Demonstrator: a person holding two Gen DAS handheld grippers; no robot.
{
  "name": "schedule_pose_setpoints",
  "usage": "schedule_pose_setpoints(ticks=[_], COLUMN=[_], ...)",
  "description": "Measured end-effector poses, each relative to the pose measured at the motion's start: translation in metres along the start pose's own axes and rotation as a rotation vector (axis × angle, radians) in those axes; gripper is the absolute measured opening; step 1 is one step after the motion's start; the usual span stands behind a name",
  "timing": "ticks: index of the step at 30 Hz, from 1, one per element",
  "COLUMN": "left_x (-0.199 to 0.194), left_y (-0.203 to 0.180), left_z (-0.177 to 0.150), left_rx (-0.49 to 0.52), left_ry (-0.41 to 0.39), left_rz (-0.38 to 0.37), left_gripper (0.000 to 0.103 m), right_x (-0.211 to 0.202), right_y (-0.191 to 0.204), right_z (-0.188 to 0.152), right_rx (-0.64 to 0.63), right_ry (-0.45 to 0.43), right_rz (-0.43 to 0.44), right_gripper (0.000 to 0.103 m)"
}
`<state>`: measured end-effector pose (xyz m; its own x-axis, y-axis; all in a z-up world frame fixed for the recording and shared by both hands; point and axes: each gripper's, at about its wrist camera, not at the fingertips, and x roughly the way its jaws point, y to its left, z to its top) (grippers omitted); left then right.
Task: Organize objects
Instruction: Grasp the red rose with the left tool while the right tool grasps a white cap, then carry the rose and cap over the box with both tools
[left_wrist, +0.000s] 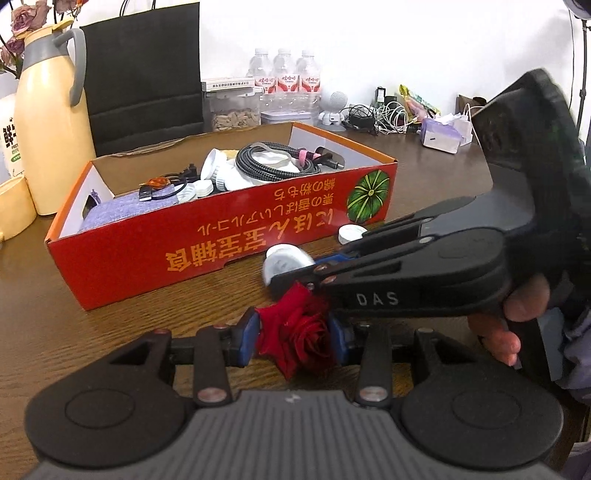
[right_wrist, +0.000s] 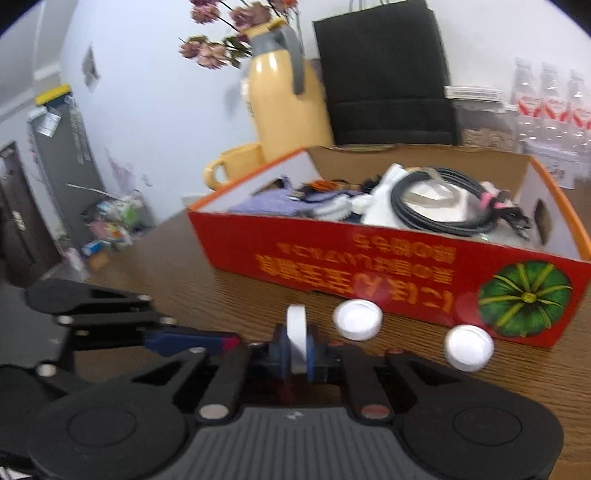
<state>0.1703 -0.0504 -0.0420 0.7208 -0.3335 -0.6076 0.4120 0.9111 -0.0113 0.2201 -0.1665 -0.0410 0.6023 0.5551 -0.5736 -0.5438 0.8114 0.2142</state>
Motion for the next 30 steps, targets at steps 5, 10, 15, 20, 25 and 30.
schedule_pose_setpoints(ticks=[5, 10, 15, 20, 25, 30], left_x=[-0.006, -0.017, -0.032, -0.041, -0.031, -0.016], left_y=[0.003, 0.011, 0.024, 0.034, 0.045, 0.056], left_z=[-0.003, 0.001, 0.013, 0.035, 0.064, 0.088], left_rx=[-0.030, -0.086, -0.146, -0.154, -0.197, -0.222], left_ry=[-0.020, -0.072, -0.146, -0.218, -0.268, -0.295], left_rz=[0.015, 0.051, 0.097, 0.148, 0.203, 0.227], left_gripper=[0.040, 0.040, 0.040, 0.041, 0.042, 0.043], right_x=[-0.015, -0.029, -0.044, -0.052, -0.053, -0.043], right_y=[0.000, -0.001, -0.004, -0.009, -0.011, -0.015], right_z=[-0.002, -0.001, 0.006, 0.022, 0.046, 0.071], right_rx=[0.010, 0.029, 0.031, 0.025, -0.002, -0.036], right_ry=[-0.074, -0.148, -0.228, -0.289, -0.339, -0.371], right_rz=[-0.009, -0.032, -0.075, -0.123, -0.173, -0.228], right_gripper=[0.008, 0.008, 0.008, 0.008, 0.008, 0.008])
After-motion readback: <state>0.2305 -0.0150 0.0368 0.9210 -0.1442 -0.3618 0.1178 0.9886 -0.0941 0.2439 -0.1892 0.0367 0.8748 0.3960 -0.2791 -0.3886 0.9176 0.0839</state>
